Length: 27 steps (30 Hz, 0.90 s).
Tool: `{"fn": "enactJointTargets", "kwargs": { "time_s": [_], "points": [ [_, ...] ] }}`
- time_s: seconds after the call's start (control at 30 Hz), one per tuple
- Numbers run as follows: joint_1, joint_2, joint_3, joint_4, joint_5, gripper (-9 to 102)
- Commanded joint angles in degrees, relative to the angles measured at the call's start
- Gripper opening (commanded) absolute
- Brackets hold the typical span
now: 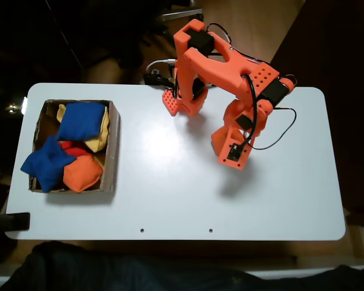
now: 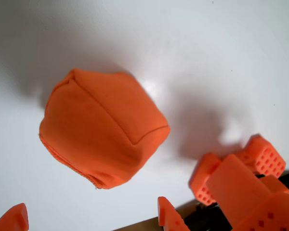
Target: Grasp a bag and put it in the box.
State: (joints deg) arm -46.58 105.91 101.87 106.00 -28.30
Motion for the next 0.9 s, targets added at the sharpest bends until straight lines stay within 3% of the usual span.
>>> {"fn": "enactJointTargets", "kwargs": {
  "time_s": [0.0, 0.27, 0.87],
  "points": [
    [-0.35, 0.53, 0.09, 0.09, -1.23, 54],
    [-0.35, 0.88, 0.35, 1.14, -6.94, 54],
    [0.35, 6.42, 4.66, 1.14, -19.25, 66]
  ]
}}
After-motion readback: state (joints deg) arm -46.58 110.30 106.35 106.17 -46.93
